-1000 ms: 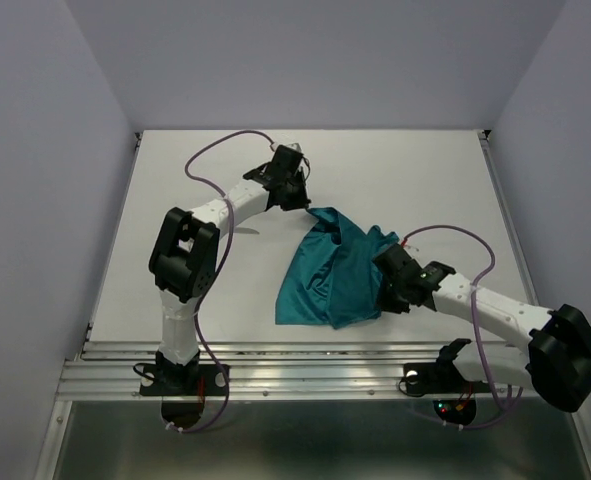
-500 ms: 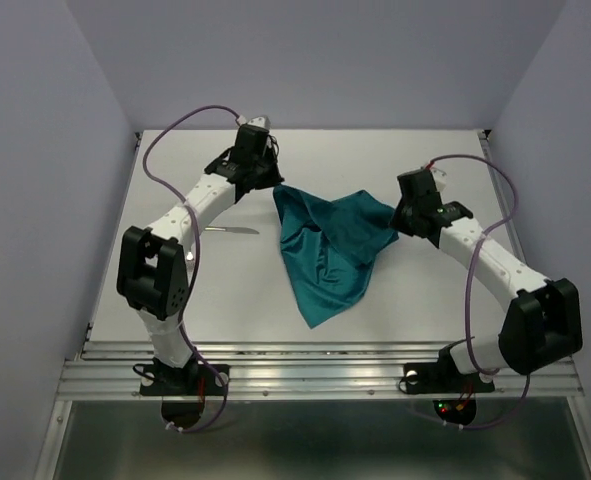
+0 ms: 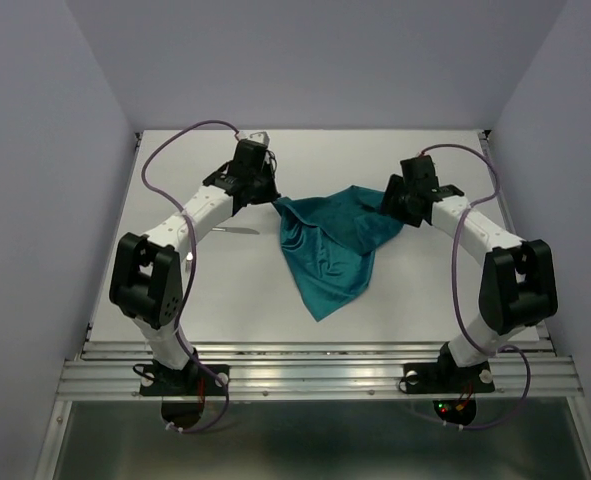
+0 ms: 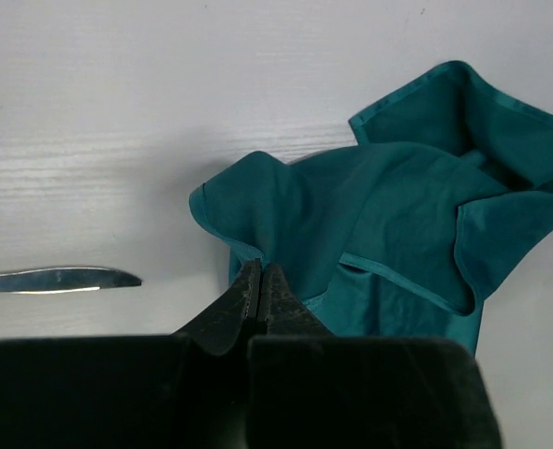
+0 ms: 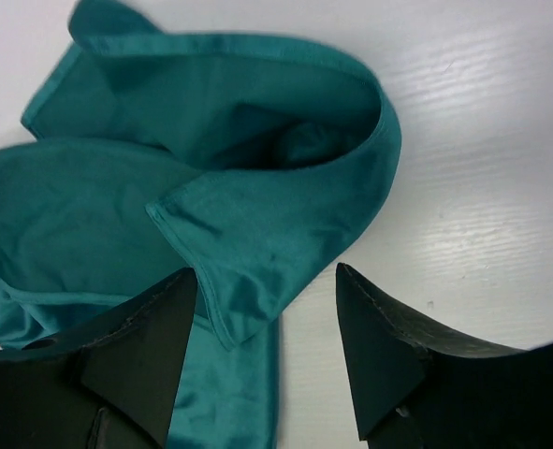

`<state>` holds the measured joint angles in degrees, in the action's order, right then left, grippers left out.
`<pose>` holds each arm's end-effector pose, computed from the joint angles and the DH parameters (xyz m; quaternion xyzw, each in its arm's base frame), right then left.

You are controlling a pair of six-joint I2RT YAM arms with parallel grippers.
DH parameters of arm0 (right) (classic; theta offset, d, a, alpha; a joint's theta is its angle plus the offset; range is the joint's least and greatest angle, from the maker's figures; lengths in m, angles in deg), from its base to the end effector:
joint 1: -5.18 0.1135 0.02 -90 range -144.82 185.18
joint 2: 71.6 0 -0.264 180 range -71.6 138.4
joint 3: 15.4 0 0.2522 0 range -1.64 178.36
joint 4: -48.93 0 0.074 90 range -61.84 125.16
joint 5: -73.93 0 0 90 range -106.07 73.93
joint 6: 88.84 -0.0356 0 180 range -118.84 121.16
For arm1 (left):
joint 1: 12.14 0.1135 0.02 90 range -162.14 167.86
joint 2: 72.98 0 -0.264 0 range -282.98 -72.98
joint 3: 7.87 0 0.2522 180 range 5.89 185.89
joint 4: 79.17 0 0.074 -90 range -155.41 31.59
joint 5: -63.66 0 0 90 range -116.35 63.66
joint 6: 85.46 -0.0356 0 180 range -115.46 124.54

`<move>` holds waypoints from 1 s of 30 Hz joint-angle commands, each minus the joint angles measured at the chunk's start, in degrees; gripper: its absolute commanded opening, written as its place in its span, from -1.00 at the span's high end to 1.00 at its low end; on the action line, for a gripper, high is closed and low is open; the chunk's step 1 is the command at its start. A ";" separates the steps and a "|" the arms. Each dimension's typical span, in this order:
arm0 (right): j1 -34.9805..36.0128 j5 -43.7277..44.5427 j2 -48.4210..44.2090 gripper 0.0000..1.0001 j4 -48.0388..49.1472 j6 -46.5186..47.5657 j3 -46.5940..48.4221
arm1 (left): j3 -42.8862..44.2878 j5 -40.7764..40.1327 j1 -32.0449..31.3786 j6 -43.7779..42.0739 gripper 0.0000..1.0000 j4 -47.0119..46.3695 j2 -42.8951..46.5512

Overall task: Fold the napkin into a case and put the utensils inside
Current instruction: Pick up the crumpled napkin from the corner of the board.

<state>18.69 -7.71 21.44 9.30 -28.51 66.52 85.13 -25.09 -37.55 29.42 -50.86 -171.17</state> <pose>0.3421 0.0769 0.2439 0.1563 0.9266 0.0594 0.3367 0.3611 -0.1724 0.2915 0.0092 0.8808 -0.2098 0.4244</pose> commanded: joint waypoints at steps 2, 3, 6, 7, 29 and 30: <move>0.10 -7.74 -2.68 -0.34 3.54 -4.59 -6.79 | -2.60 -0.20 -0.08 0.08 1.00 -2.33 2.04; 0.10 -7.40 -3.03 -0.34 3.89 -5.13 -7.68 | -3.12 0.15 -0.08 0.16 1.00 -2.50 2.04; 0.10 -7.22 -2.42 -0.31 4.07 -5.49 -8.22 | -3.74 1.37 -0.08 0.34 1.00 -2.86 1.87; 0.71 -7.04 -2.16 -0.31 4.07 -5.40 -7.96 | -3.83 1.64 -0.08 0.34 1.00 -2.94 1.86; 6.08 16.51 18.06 -0.21 -3.58 -17.53 12.17 | -6.56 2.87 -0.34 0.87 1.00 -4.35 2.22; 6.08 16.86 18.15 -0.19 -3.58 -17.53 12.08 | -6.56 2.87 -0.34 0.87 1.00 -4.35 2.04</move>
<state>25.03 4.88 39.91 6.54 -44.34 76.22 79.30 -22.44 -37.55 30.28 -53.64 -171.15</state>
